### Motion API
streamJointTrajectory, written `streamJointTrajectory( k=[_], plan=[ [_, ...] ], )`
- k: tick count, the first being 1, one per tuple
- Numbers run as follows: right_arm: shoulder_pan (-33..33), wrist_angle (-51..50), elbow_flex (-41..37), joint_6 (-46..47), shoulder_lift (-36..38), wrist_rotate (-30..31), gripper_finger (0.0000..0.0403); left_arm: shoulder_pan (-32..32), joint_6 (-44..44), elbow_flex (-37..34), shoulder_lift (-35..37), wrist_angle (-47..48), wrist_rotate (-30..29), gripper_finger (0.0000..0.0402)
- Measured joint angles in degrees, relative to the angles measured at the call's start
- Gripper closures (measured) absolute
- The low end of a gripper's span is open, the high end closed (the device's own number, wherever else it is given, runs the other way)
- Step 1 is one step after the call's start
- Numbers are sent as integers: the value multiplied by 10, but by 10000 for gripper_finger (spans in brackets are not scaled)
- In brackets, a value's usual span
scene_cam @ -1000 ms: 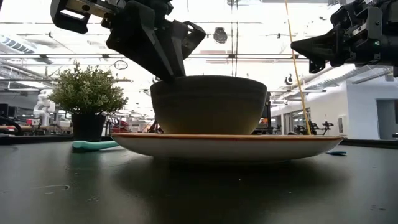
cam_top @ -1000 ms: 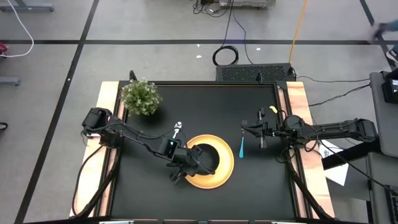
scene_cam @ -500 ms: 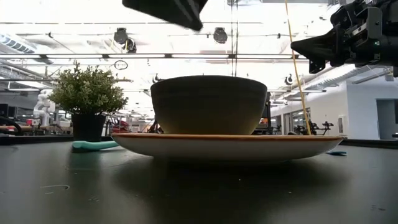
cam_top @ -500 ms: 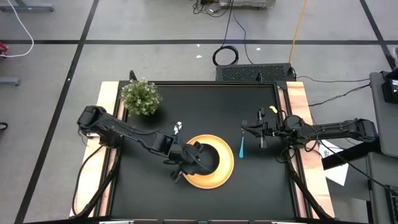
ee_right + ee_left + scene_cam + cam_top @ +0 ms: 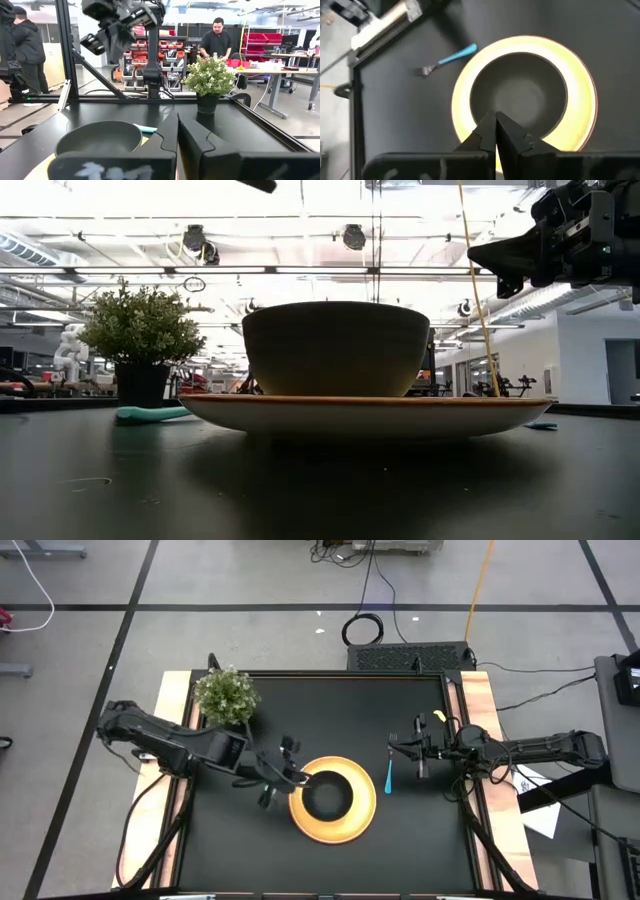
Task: Set table place
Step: Put the blue fork on the yellow plate to the right of the black bowl
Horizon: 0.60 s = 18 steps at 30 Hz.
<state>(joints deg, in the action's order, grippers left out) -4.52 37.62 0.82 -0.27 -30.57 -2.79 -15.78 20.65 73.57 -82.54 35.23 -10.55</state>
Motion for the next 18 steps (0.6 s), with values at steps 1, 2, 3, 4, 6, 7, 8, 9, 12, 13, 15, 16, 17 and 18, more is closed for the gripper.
streamJointTrajectory(
  k=[1,2,3,4,6,7,8,9,12,13,15,16,17,18],
  plan=[
    [0,2,0,0,0,0,403,1,0,-8,13,0,0,395],
    [0,4,0,0,0,0,403,3,-1,-18,25,0,0,397],
    [0,4,0,0,0,0,403,8,-4,-27,37,-8,0,398],
    [0,4,0,0,0,0,403,12,-9,-38,49,-23,0,398],
    [0,7,0,1,0,0,403,21,-19,-65,78,-41,0,399],
    [0,7,0,1,0,0,403,25,-20,-82,93,-57,-1,399],
    [0,7,0,1,0,0,403,30,-20,-101,109,-79,0,399],
    [0,8,0,1,0,0,403,33,-21,-121,125,-99,-1,399],
    [0,9,0,1,0,0,403,45,-30,-187,179,-178,-20,400],
    [0,9,0,1,0,0,403,49,-33,-210,199,-205,-29,400],
    [0,9,0,1,0,0,403,57,-46,-254,235,-256,-45,400],
    [0,9,0,1,0,0,403,61,-55,-274,252,-282,-47,400],
    [0,9,0,1,0,0,403,63,-62,-295,268,-301,-48,400],
    [0,9,0,1,0,0,403,65,-65,-315,285,-314,-48,400]
  ],
)
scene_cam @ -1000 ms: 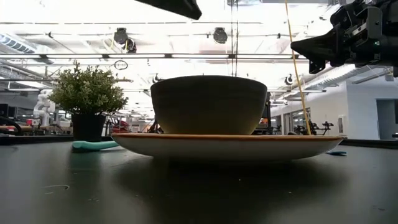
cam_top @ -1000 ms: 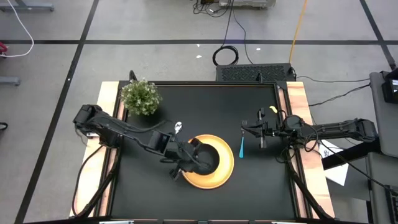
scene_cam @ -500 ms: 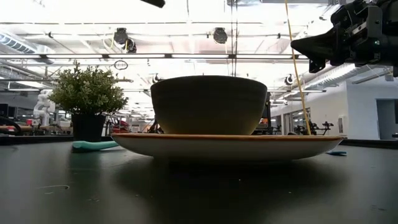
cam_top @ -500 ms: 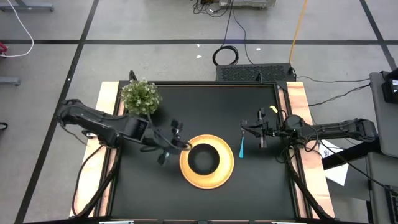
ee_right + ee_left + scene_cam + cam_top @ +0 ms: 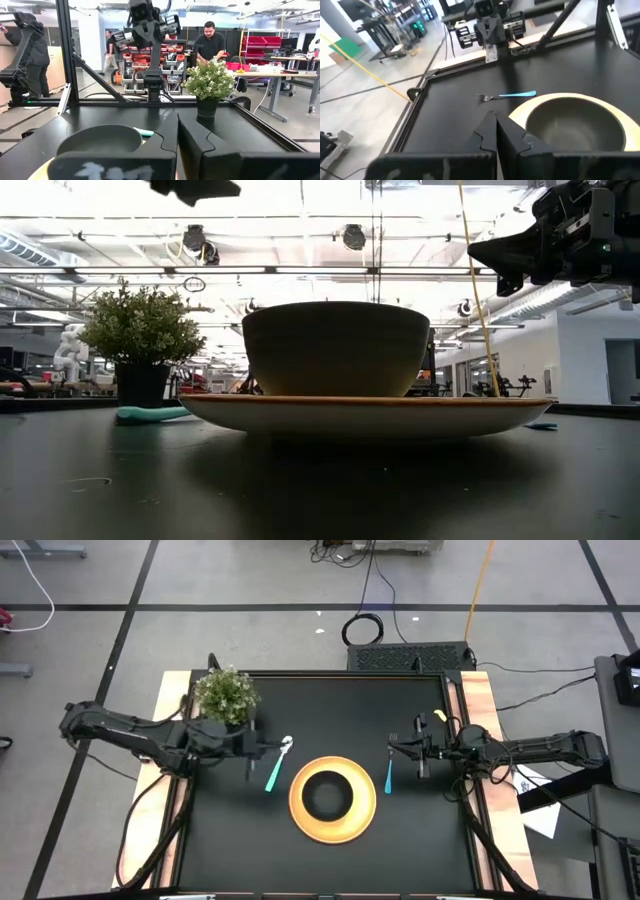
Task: Set table place
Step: Put the blue fork on the yellow plate to the right of the black bowl
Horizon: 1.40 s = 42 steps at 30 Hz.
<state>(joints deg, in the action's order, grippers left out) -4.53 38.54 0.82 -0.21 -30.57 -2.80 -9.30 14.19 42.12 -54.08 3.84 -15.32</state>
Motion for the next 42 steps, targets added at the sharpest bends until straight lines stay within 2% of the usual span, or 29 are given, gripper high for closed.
streamJointTrajectory(
  k=[4,10,15,20,24,29,34,38,42],
  plan=[
    [0,0,0,0,0,0,403,0,-8,-77,58,-69,-8,401],
    [0,-2,0,-1,-1,0,403,0,-35,-187,126,-185,-58,401],
    [0,-2,0,-15,-1,0,403,0,-55,-253,164,-210,1,401],
    [0,10,0,-33,0,0,403,8,-113,-284,194,-258,12,401],
    [0,21,0,-35,0,8,403,8,-103,-308,222,-260,1,401],
    [0,12,0,-34,-1,75,403,8,-84,-352,269,-266,6,401],
    [-1,-14,0,9,0,76,403,8,-95,-413,325,-273,6,401],
    [0,-43,0,38,-3,74,403,9,-99,-416,344,-242,5,401],
    [0,-63,0,61,-3,72,403,9,-80,-415,343,-243,43,401]
  ],
)
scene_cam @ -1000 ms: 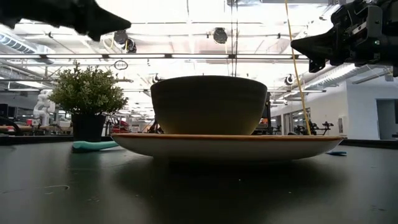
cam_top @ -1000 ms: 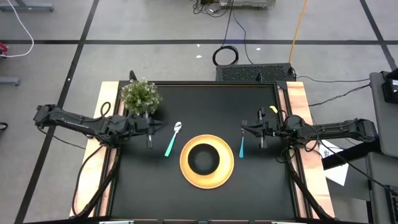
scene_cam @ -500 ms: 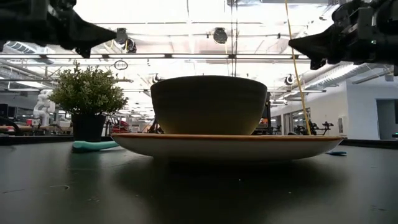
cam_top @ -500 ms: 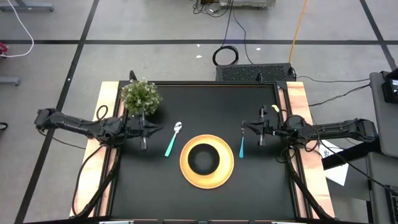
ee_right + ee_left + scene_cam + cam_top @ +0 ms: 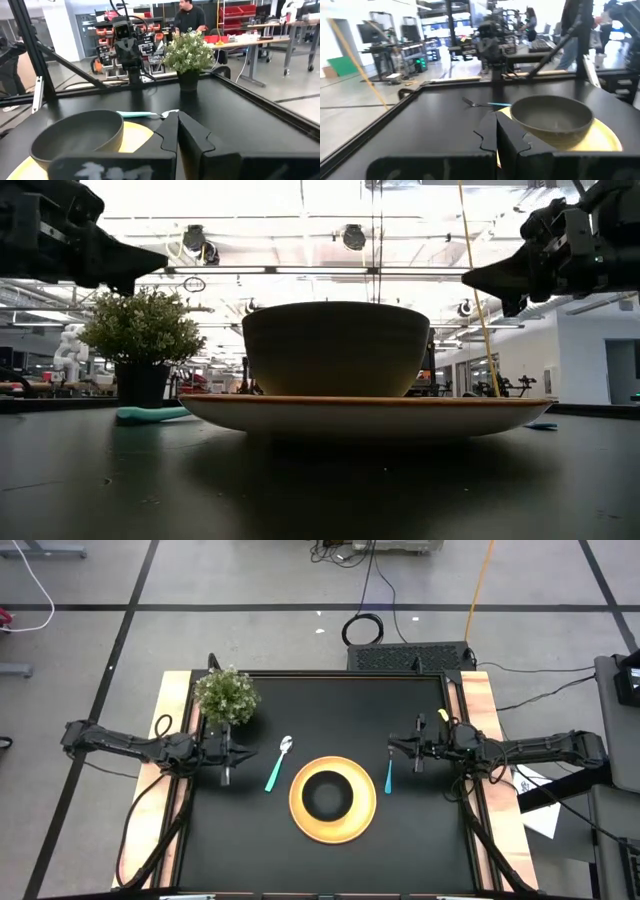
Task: Set table place
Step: Put the blue fork on the yellow plate to the right of the black bowl
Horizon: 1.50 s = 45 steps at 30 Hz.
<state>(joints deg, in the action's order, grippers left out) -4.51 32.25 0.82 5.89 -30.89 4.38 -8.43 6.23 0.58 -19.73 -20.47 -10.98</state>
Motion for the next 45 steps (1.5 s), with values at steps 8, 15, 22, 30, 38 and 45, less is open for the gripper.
streamJointTrajectory(
  k=[8,15,22,30,38,45],
  plan=[
    [2,51,19,7,0,-26,399,0,13,0,-2,1,27,380],
    [2,-44,125,-35,1,-28,334,0,15,0,-2,3,29,393],
    [2,-273,295,-33,-11,19,258,0,14,0,-2,39,30,390],
    [0,-500,435,99,-72,131,249,0,15,0,-2,54,22,370],
    [1,-673,489,289,-150,135,249,0,8,0,-2,54,21,371],
    [1,-826,491,440,-206,127,249,0,-4,0,-2,55,21,371]
  ],
)
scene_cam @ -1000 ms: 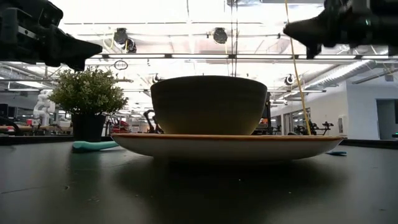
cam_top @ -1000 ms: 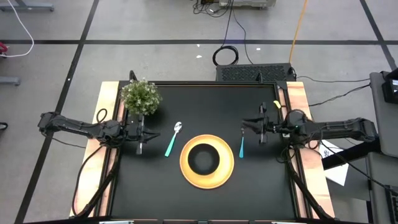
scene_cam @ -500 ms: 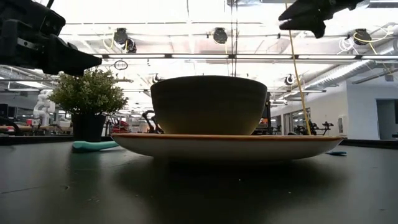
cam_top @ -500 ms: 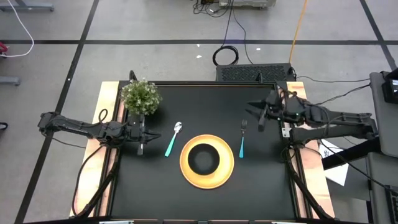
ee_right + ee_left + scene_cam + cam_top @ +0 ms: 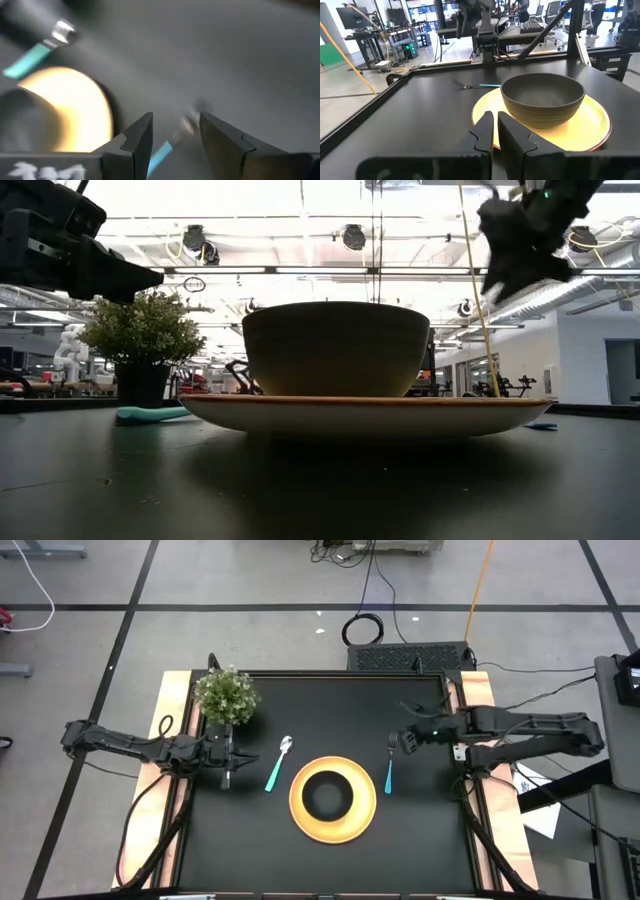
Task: Set table place
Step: Put the blue fork on the yellow plate to the right of the black bowl
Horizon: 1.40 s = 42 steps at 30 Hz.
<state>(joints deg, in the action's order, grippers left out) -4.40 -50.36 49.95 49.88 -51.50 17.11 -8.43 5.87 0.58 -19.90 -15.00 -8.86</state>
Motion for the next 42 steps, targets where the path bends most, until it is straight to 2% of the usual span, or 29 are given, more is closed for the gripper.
streamJointTrajectory(
  k=[5,9,12,21,29,32,35,39,42],
  plan=[
    [0,-80,0,59,-47,-52,249,0,-2,0,0,0,0,371],
    [0,-76,0,61,-83,-108,250,0,-2,0,0,0,0,371],
    [0,-62,0,61,-107,-125,250,0,-2,0,0,0,0,371],
    [0,64,0,58,-135,-128,250,0,-2,0,0,3,1,371],
    [0,148,0,-36,-131,-129,250,0,-4,0,0,11,14,371],
    [0,145,0,5,-131,-128,250,0,-4,0,0,17,14,371],
    [0,138,0,97,-133,-126,250,0,-12,0,0,16,14,371],
    [4,136,0,203,-154,-125,250,0,-21,0,0,16,15,371],
    [16,136,0,246,-179,-125,250,0,-22,0,0,16,15,371]
  ],
)
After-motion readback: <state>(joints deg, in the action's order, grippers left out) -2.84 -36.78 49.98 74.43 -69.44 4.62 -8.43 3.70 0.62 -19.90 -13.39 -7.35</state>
